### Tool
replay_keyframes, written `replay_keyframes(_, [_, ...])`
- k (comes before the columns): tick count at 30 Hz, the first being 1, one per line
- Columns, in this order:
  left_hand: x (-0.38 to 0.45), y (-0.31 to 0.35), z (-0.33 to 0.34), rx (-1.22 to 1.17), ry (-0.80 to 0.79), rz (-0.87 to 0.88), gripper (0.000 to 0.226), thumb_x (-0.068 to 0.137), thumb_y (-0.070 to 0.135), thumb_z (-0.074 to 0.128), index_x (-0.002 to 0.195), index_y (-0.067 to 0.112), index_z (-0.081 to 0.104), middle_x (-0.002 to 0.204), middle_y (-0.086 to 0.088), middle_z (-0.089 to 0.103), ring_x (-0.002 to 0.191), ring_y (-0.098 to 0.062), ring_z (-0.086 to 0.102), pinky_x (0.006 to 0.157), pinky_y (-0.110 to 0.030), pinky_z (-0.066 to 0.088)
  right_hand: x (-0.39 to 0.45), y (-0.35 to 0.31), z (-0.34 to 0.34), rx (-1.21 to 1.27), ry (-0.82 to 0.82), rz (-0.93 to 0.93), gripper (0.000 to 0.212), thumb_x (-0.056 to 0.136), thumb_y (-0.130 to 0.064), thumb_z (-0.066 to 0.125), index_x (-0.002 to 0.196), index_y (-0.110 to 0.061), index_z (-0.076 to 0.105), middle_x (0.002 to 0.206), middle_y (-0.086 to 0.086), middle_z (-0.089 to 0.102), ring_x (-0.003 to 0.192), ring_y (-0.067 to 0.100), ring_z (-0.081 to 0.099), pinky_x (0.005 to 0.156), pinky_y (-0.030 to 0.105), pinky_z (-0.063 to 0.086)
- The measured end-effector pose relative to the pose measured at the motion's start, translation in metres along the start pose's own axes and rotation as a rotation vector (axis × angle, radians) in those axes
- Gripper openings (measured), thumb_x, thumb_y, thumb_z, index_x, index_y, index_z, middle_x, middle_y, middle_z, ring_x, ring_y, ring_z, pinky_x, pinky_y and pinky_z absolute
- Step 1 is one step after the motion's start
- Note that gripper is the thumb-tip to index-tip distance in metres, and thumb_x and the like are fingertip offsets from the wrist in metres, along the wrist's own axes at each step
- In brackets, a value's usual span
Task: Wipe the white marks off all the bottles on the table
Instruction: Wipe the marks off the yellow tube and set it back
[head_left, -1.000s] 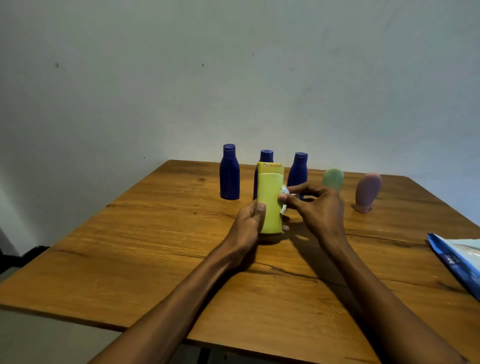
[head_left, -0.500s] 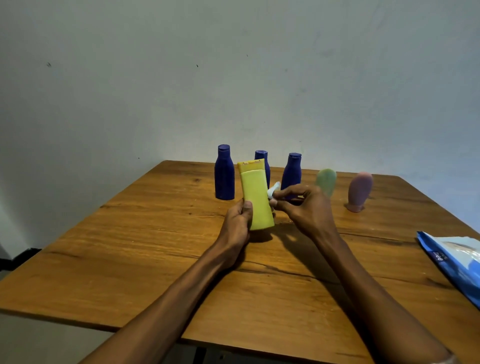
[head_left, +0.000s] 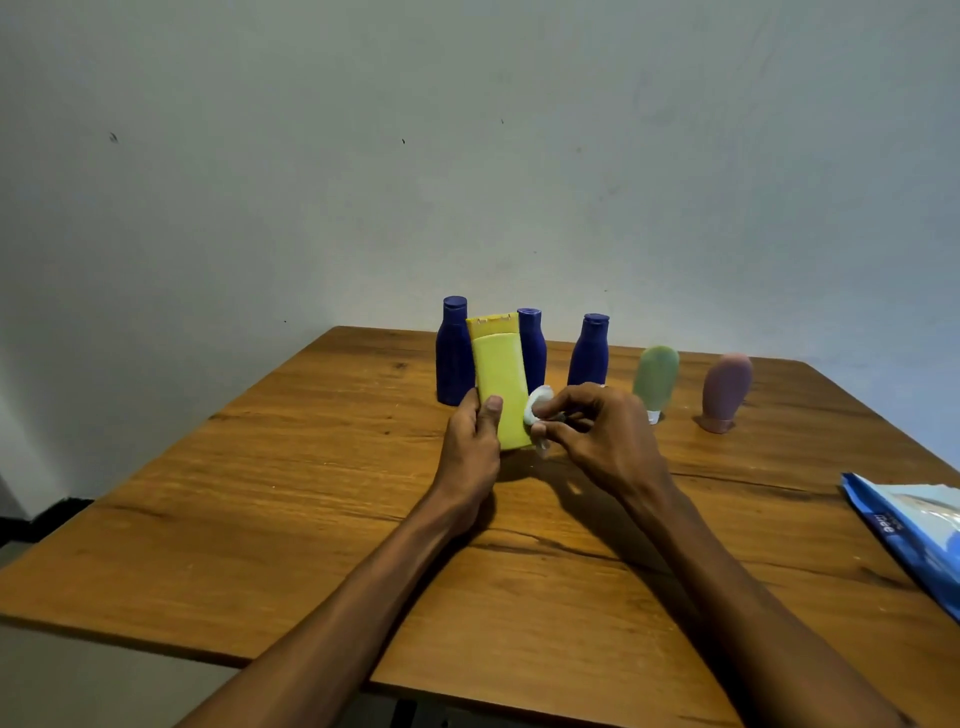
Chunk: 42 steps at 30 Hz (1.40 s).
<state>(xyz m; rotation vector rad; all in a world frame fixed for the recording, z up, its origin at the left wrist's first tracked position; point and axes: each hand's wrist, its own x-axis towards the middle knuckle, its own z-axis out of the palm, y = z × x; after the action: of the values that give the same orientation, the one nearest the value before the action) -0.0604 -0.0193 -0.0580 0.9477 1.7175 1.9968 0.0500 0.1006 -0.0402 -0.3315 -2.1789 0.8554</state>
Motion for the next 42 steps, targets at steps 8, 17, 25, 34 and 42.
replay_keyframes(8, [-0.009,-0.002,0.008,-0.096,-0.304,-0.169,0.037,0.109,0.023,0.042,0.145,0.015,0.044,0.128,-0.022,0.062,0.104,-0.034,0.071,0.088,-0.052,0.061,0.003,0.001,-0.011,-0.018,0.398,-0.178,0.022,0.087,-0.018,0.081,0.108,-0.012,0.078,0.104,0.001,0.076,0.091,0.006,0.071,0.075,0.017,0.059])
replay_keyframes(17, [-0.007,-0.003,0.006,-0.177,-0.29,-0.226,0.035,0.107,0.035,0.04,0.136,0.022,0.054,0.134,-0.018,0.061,0.116,-0.038,0.067,0.088,-0.057,0.06,0.005,0.0,0.0,-0.142,0.2,-0.259,0.033,0.094,-0.016,0.066,0.127,-0.019,0.071,0.127,0.006,0.055,0.11,0.013,0.056,0.088,0.013,0.052])
replay_keyframes(25, [-0.006,0.003,0.004,-0.41,-0.148,-0.352,0.042,0.111,0.034,0.026,0.138,0.011,0.048,0.136,-0.02,0.061,0.119,-0.035,0.065,0.078,-0.047,0.064,0.001,-0.01,0.009,-0.326,-0.132,-0.17,0.032,0.087,-0.011,0.078,0.118,-0.021,0.077,0.122,0.0,0.06,0.11,0.006,0.049,0.085,0.006,0.034])
replay_keyframes(34, [0.001,0.003,-0.002,-0.356,-0.092,-0.299,0.038,0.11,0.025,0.037,0.144,0.008,0.043,0.123,-0.017,0.065,0.101,-0.026,0.07,0.077,-0.042,0.061,0.001,-0.01,0.007,-0.356,-0.289,-0.114,0.021,0.083,-0.022,0.083,0.103,-0.027,0.081,0.108,-0.013,0.054,0.099,0.001,0.052,0.078,0.01,0.04])
replay_keyframes(42, [0.003,0.004,-0.004,-0.327,-0.051,-0.205,0.036,0.109,0.018,0.042,0.145,0.015,0.041,0.123,-0.015,0.069,0.102,-0.027,0.074,0.087,-0.05,0.061,0.001,-0.01,0.008,-0.295,-0.134,0.107,0.029,0.081,-0.04,0.083,0.1,-0.023,0.069,0.118,-0.002,0.044,0.103,0.008,0.05,0.079,0.01,0.043])
